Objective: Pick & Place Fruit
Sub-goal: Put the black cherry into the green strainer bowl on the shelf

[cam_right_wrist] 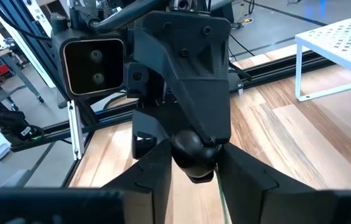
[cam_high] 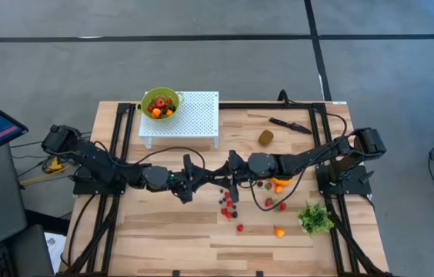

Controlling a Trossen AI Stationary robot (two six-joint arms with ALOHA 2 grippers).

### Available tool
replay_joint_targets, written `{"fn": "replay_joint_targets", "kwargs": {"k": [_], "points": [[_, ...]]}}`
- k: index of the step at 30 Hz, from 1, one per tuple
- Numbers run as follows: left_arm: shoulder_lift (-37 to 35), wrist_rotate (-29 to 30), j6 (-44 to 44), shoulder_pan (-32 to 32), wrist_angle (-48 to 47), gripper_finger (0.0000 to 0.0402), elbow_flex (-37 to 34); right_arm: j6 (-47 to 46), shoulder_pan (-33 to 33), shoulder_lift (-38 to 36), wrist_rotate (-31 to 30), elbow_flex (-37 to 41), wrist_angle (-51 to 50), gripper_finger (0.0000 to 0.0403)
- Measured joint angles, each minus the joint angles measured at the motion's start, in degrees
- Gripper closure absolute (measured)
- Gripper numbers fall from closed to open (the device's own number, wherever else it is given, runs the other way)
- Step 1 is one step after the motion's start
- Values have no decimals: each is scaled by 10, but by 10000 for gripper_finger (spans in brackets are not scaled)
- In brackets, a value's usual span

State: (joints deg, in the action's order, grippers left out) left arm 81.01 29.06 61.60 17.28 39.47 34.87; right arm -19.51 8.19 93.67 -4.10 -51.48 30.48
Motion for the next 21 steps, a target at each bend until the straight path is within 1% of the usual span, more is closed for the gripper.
{"fn": "replay_joint_targets", "kwargs": {"k": [2, 4, 8, 11, 16, 18, 21], "points": [[0, 2, -32, 0, 1, 289, 0, 0, 0, 0, 0, 0, -1, 273], [0, 19, -56, 0, 3, 288, 0, 0, -2, -1, 0, 0, -17, 254], [-3, 80, -66, 0, 3, 289, 0, 0, -13, -27, 0, -1, -77, 218], [-14, 132, -66, 0, 1, 291, 0, 0, -22, -43, -1, 0, -133, 199], [-55, 243, -64, -14, 0, 290, 0, -35, -33, -56, -2, 0, -196, 187], [-80, 288, -64, -36, 1, 290, 0, -48, -38, -52, -2, 0, -215, 188], [-120, 340, -64, -83, 1, 291, 0, -60, -42, -51, -2, 0, -228, 192]]}}
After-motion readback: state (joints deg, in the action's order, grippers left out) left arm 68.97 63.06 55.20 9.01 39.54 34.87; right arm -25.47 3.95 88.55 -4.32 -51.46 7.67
